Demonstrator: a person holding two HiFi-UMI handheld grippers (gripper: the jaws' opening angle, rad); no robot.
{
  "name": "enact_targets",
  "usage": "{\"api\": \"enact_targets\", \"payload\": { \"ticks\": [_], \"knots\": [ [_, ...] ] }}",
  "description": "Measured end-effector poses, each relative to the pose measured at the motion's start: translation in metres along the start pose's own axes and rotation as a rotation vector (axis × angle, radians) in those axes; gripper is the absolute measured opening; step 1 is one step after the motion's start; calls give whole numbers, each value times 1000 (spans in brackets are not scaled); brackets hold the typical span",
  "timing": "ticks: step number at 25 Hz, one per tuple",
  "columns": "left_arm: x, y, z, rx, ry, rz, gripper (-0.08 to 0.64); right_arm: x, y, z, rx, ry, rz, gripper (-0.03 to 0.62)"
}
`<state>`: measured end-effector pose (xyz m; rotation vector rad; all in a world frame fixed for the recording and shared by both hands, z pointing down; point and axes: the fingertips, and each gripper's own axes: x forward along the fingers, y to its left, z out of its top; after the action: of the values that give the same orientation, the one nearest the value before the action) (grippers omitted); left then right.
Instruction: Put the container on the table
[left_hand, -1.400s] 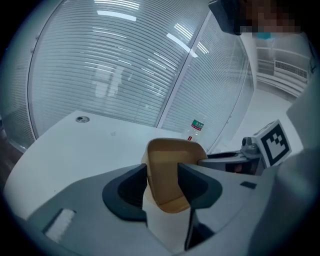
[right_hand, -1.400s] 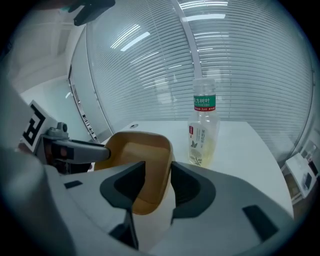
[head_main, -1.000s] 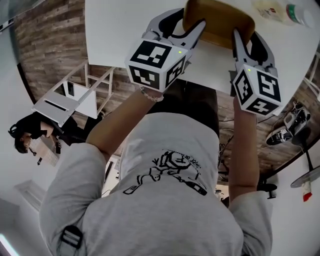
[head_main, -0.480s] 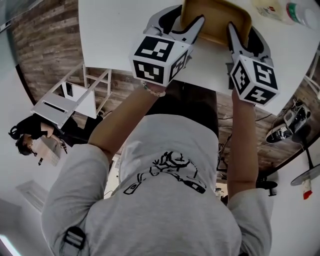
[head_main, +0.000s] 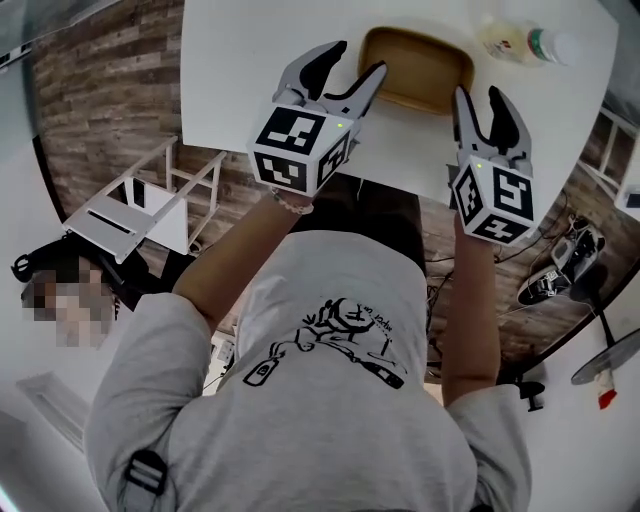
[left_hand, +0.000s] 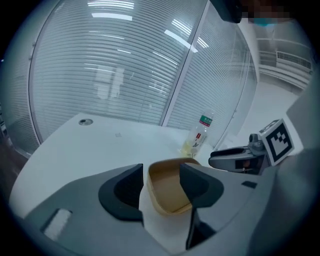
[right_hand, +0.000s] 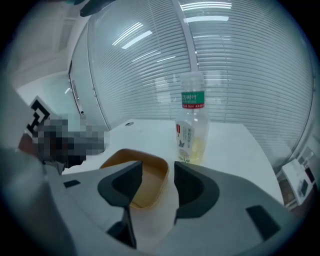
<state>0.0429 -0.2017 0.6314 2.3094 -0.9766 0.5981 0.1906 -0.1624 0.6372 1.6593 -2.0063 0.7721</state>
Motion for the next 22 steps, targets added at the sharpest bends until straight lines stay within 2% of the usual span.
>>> {"api": "enact_targets", "payload": {
  "ticks": [11, 22],
  "knots": [
    [-55, -37, 92, 44, -148, -43, 207, -65, 8, 109, -95, -180, 36, 181],
    [-119, -83, 154, 64, -256, -139, 115, -137, 42, 188, -158, -316, 88, 138]
  ]
}}
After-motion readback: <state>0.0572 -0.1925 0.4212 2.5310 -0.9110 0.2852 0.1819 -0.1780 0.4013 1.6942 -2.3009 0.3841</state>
